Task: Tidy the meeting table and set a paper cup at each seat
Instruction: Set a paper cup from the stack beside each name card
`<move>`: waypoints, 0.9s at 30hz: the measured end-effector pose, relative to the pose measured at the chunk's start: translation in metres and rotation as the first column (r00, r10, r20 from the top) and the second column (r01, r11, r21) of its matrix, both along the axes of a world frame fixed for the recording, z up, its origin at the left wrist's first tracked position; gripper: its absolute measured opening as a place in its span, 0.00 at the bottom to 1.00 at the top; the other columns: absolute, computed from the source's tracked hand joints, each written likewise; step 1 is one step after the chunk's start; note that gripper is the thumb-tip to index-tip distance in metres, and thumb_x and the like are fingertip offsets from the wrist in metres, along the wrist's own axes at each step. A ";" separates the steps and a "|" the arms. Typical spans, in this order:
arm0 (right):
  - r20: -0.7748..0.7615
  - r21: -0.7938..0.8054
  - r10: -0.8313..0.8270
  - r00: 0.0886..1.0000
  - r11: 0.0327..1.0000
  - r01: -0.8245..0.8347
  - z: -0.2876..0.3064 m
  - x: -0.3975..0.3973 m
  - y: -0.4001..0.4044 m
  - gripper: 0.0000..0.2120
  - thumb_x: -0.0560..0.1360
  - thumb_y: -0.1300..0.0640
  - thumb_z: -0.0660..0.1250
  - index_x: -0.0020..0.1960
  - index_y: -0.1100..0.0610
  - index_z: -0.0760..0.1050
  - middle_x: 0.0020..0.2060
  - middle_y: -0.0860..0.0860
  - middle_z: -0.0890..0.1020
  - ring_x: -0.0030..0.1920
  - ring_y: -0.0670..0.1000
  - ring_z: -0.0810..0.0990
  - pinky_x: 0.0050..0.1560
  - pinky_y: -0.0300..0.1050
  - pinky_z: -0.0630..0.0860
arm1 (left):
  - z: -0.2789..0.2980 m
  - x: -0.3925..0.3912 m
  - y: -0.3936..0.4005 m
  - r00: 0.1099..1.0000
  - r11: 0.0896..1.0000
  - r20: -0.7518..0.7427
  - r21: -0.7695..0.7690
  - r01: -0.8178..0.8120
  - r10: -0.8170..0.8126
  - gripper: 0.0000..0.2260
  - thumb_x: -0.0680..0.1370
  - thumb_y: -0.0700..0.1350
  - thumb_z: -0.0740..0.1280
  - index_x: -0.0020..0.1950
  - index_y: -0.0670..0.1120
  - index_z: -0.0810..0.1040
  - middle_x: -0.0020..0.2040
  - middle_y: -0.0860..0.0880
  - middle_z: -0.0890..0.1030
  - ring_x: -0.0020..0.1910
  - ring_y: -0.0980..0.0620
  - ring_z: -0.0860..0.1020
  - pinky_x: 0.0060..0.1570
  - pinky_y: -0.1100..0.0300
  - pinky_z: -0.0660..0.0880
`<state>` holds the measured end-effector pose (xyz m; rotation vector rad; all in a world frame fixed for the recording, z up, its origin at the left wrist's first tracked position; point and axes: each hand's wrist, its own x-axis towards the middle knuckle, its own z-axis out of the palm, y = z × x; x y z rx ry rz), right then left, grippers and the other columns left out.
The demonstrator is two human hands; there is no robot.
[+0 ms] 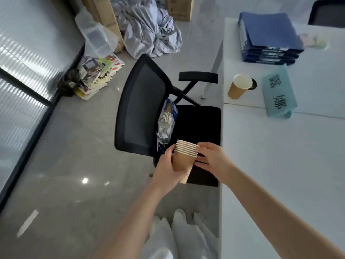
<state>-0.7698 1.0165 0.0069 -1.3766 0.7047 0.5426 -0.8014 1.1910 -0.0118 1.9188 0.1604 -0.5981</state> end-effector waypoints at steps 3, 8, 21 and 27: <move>-0.027 0.053 -0.107 0.994 0.993 0.108 -0.028 0.043 -0.007 0.18 0.78 0.58 0.66 0.67 0.58 0.71 0.61 0.58 0.78 0.60 0.58 0.78 0.64 0.58 0.74 | -0.031 0.048 -0.013 1.000 0.999 -0.001 -0.035 -0.009 0.009 0.41 0.66 0.55 0.75 0.75 0.61 0.58 0.64 0.55 0.73 0.61 0.57 0.74 0.58 0.58 0.76; -0.102 0.045 -0.218 0.971 0.974 0.223 -0.094 0.108 -0.008 0.14 0.79 0.55 0.63 0.64 0.54 0.73 0.59 0.56 0.80 0.59 0.57 0.78 0.66 0.56 0.73 | -0.109 0.121 -0.033 0.999 0.997 -0.045 -0.072 0.000 -0.003 0.38 0.69 0.47 0.75 0.75 0.58 0.60 0.63 0.55 0.75 0.61 0.59 0.75 0.58 0.61 0.75; -0.272 -0.033 -0.316 0.909 0.947 0.319 -0.272 0.209 0.013 0.18 0.81 0.52 0.60 0.68 0.56 0.71 0.60 0.56 0.79 0.60 0.57 0.77 0.68 0.54 0.70 | -0.282 0.217 -0.041 0.993 0.955 -0.065 0.274 0.114 -0.100 0.34 0.74 0.43 0.71 0.76 0.47 0.59 0.58 0.44 0.78 0.55 0.45 0.78 0.49 0.58 0.73; -0.300 -0.045 -0.297 0.907 0.954 0.297 -0.302 0.211 0.022 0.21 0.81 0.49 0.60 0.72 0.54 0.67 0.65 0.53 0.76 0.64 0.56 0.74 0.67 0.52 0.67 | -0.303 0.214 -0.050 0.997 0.941 -0.076 0.336 0.047 -0.023 0.29 0.77 0.41 0.67 0.76 0.46 0.60 0.66 0.42 0.73 0.64 0.43 0.73 0.63 0.48 0.71</move>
